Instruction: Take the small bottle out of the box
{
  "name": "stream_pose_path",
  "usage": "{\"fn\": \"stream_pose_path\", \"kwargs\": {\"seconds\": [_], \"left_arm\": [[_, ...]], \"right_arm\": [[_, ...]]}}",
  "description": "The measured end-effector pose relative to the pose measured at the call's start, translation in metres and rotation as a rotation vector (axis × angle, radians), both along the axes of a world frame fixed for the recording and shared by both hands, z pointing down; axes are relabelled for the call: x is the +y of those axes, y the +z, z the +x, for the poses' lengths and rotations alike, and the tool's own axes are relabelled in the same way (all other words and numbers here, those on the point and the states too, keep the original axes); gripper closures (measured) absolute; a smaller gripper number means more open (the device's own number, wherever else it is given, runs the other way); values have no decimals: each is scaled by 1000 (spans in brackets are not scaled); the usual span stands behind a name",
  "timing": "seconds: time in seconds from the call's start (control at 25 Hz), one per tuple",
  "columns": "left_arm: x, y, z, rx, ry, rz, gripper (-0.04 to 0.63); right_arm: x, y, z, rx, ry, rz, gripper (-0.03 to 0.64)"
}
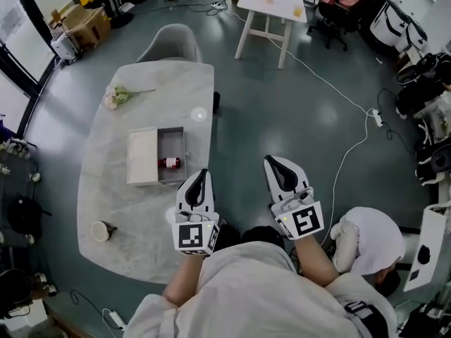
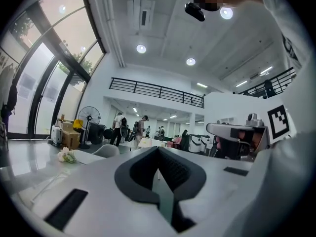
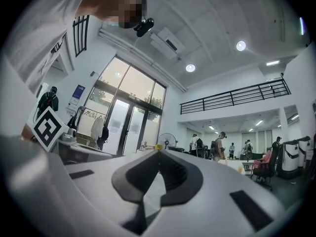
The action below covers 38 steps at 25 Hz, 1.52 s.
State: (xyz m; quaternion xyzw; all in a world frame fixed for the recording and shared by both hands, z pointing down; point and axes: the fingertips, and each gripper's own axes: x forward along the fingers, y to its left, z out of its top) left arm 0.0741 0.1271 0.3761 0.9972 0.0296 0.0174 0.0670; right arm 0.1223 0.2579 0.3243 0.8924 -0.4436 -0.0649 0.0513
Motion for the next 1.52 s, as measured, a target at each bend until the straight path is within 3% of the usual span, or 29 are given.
{"fn": "stream_pose_path", "kwargs": {"seconds": [0.52,1.12,1.52], "left_arm": [[-77,13,17,-21,-132,-53,574],[-178,55,0,-107,-486,-102,574],[-216,73,-13,-230,-679,-141,574]], "right_arm": [[-104,19,22,-50,-212,-77,592],[-239,66,45,-143,-607,-166,591],[-306,92,43,-238,-829,-284,591]]}}
